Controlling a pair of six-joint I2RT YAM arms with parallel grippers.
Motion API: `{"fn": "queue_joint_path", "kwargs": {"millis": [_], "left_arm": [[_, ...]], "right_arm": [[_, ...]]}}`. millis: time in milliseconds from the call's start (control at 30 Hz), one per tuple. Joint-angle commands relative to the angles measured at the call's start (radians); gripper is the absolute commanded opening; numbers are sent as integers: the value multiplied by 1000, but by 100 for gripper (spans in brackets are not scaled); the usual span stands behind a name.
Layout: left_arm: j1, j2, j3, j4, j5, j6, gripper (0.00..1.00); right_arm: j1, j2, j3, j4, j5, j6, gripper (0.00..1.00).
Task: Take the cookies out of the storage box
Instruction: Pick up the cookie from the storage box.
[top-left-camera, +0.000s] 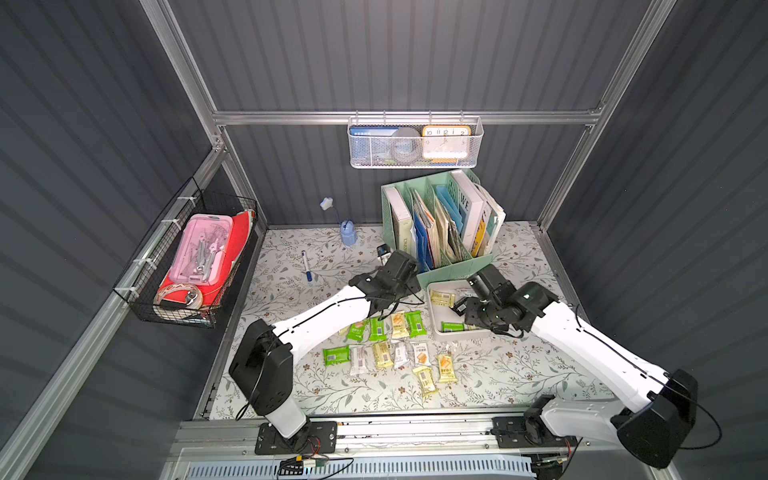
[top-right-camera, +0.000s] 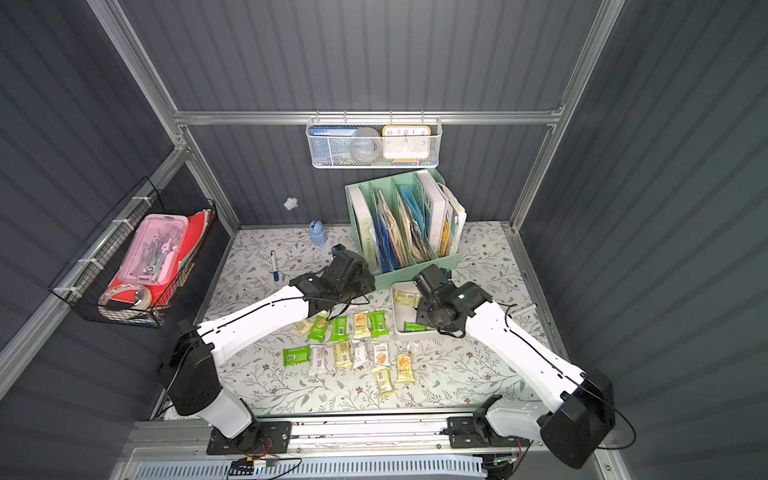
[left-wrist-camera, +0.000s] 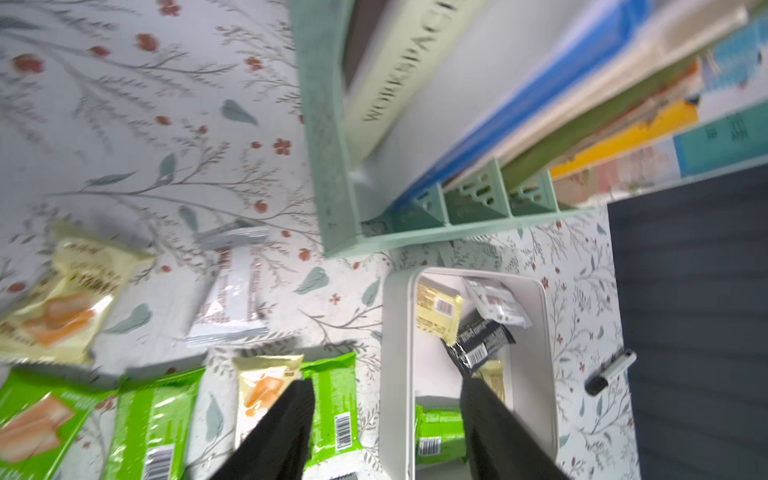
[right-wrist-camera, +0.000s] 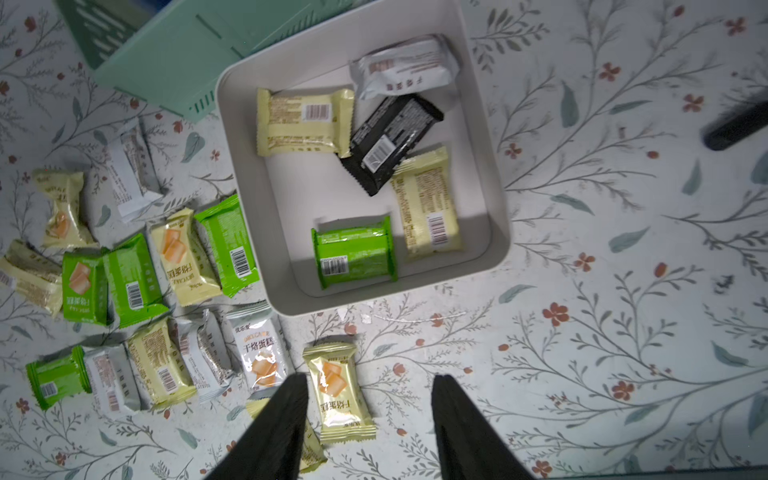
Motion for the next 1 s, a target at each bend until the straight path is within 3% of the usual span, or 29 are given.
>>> {"fn": "queue_joint_path", "kwargs": {"millis": [0,200,367,767,967], "left_arm": [[-41,70,92,-44,4,191,62],[-91,229,253,-90,87,426,64],[-114,430,485,-261,166,613,65],[-114,722,834,-430,262,752,71],[-114,773,883,-387,262,762,72]], "right_arm": [[-72,-57,-29,-57,4,4,53],[-174,-183,-68,-120,4,1,54],[-187,-297,-79,-179,38,3,54],[-187,-418,-58,-263,72,-20,54],[-187,-432,-48,-280,70,-30,54]]}}
